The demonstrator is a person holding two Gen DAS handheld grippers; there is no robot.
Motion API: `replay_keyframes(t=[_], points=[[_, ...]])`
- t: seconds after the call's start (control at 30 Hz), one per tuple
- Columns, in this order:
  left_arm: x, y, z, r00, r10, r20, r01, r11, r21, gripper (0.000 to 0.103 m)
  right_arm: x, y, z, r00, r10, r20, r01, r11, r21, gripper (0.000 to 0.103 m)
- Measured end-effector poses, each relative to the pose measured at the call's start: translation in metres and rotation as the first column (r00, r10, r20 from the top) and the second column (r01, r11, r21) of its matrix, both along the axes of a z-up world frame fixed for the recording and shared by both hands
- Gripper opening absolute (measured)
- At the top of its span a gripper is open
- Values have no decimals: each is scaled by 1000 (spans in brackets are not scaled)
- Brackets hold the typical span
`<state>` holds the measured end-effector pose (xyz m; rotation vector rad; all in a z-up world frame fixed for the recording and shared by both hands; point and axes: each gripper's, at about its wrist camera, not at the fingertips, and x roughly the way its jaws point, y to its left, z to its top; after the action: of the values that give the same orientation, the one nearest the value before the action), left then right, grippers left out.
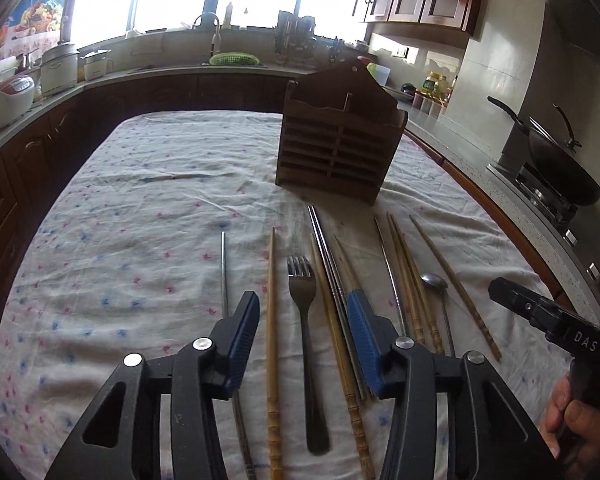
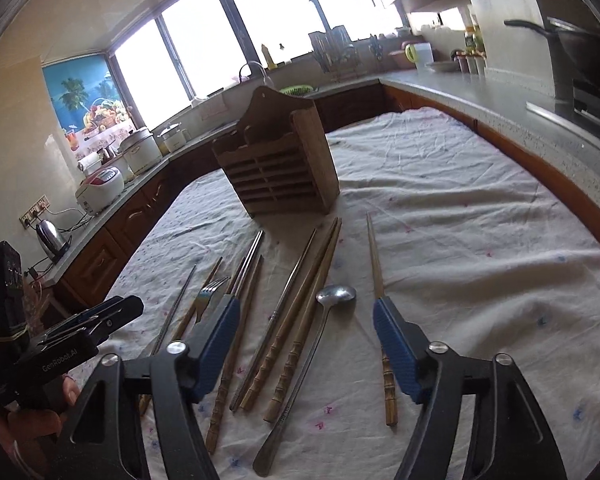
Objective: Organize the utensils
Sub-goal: 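Close the left tool on the steel fork while the right tool grasps the steel spoon, then lift the fork with the left tool while the right tool carries the spoon into the wooden holder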
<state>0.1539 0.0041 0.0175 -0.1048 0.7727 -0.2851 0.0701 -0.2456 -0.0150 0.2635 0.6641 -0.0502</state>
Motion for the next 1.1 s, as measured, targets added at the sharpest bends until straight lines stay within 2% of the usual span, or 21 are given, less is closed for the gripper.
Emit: replay_keyframes(t=[0.1, 0.2, 0.33, 0.57, 0.7, 0.77, 0.8, 0.83, 0.87, 0.93, 1.1], points=[[22, -3, -6, 999, -27, -45, 28, 1000, 10, 37, 14, -3, -9, 998, 3, -62, -3, 1000, 11, 48], [42, -6, -10, 996, -40, -81, 43, 999, 32, 37, 24, -3, -15, 995, 11, -103, -10, 1000, 12, 44], [67, -10, -17, 992, -42, -122, 50, 997, 64, 37, 35, -3, -26, 988, 15, -157, -13, 1000, 17, 40], [87, -30, -29, 985, -61, -160, 79, 991, 106, 37, 51, -10, -40, 973, 2, -232, 2, 1000, 17, 35], [97, -39, -40, 979, -72, -189, 96, 988, 120, 35, 59, -11, -43, 970, 4, -244, -2, 1000, 5, 32], [100, -39, -41, 979, -80, -188, 101, 990, 102, 34, 63, -9, -43, 969, 6, -247, -9, 1000, -11, 31], [99, -38, -41, 979, -80, -186, 100, 990, 101, 30, 66, -8, -43, 969, 6, -247, -12, 1000, -25, 29], [100, -38, -41, 980, -81, -181, 100, 990, 97, 20, 67, -7, -44, 969, 4, -248, -15, 999, -42, 24], [99, -37, -40, 980, -82, -182, 100, 991, 91, 20, 69, -6, -44, 969, 4, -248, -18, 998, -52, 22], [96, -33, -39, 981, -84, -175, 98, 992, 73, 19, 70, -5, -44, 968, 14, -250, -27, 999, -45, 6], [80, -15, -22, 987, -76, -139, 77, 997, 6, 19, 61, -1, -36, 974, 37, -225, -45, 999, -29, 2]])
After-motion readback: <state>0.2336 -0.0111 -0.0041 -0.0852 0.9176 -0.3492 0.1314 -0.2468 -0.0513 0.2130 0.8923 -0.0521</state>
